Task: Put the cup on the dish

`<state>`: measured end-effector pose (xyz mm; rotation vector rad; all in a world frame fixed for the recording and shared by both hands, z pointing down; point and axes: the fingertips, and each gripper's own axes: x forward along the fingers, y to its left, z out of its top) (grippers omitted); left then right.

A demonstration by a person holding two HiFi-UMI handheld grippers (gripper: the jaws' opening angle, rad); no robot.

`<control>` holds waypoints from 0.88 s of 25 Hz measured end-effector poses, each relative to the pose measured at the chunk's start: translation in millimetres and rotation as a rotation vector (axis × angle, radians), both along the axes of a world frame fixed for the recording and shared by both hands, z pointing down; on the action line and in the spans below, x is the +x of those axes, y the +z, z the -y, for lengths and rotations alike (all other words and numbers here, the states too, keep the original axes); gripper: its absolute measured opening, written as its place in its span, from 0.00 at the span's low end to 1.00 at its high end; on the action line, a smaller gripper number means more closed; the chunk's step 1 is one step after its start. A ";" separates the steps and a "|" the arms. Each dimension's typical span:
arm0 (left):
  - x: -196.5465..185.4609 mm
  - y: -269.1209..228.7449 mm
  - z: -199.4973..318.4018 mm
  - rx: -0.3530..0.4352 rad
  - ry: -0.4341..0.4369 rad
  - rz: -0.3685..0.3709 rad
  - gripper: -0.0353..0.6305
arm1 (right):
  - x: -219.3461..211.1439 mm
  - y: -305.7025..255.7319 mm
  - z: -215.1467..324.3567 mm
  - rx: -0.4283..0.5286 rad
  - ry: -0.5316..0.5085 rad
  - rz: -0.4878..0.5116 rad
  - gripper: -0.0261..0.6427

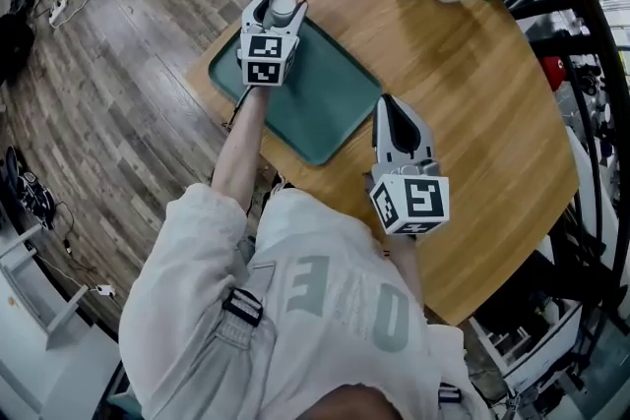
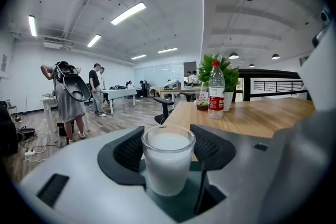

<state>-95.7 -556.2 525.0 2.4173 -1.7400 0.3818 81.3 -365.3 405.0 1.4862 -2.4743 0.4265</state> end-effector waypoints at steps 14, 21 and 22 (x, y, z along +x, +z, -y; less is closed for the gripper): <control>-6.0 1.2 -5.5 0.025 -0.025 -0.030 0.47 | -48.6 7.5 -11.5 -0.001 -0.116 -0.019 0.07; -6.7 -1.8 -8.8 0.037 -0.035 -0.008 0.47 | -46.0 4.8 -14.4 0.000 -0.111 -0.018 0.07; -7.5 -2.7 -9.8 0.040 -0.036 -0.003 0.47 | -46.6 4.3 -15.6 0.001 -0.113 -0.017 0.07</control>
